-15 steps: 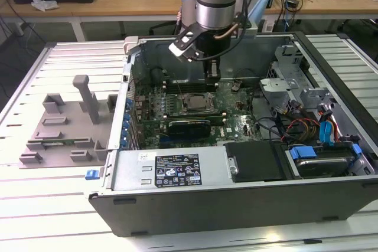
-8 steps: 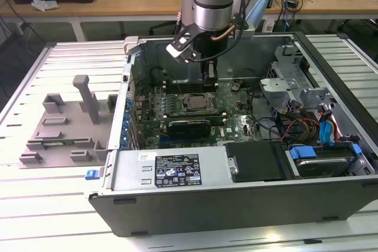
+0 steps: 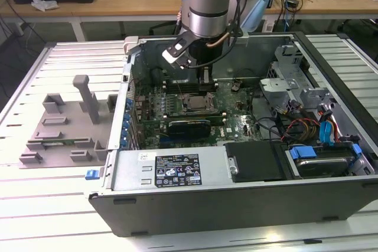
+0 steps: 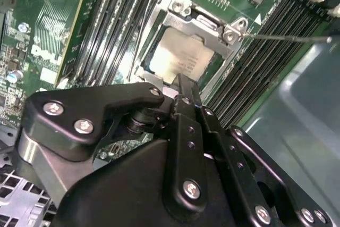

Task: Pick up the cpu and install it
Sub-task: 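Close the cpu cover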

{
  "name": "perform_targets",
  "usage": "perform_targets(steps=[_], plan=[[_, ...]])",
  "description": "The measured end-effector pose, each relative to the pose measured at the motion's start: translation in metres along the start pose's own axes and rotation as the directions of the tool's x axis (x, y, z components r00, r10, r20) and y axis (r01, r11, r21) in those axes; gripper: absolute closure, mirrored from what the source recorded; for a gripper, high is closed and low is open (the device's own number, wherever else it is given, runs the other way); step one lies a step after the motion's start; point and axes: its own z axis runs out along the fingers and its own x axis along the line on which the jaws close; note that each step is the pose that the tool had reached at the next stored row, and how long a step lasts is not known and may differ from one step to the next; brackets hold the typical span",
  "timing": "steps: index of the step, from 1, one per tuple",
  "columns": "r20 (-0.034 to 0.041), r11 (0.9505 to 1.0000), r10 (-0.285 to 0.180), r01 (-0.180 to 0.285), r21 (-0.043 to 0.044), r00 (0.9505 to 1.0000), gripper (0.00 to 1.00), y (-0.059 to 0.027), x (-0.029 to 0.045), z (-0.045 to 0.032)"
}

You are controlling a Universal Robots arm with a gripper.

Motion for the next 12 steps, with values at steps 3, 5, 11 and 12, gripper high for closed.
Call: perform_targets(steps=[3,5,11,12], plan=[[0.0002,1.0,0.0,0.0,0.0001,1.0,0.89,-0.0051,-0.0006,0.0023],[0.0001,1.0,0.0,0.0,0.0,1.0,0.89,-0.0073,-0.001,0.003],[0.0001,1.0,-0.002,0.002,0.0,1.0,0.89,-0.0078,-0.001,0.0031],[0.0002,1.0,-0.006,0.006,0.0,1.0,0.89,-0.0078,-0.001,0.0031]])
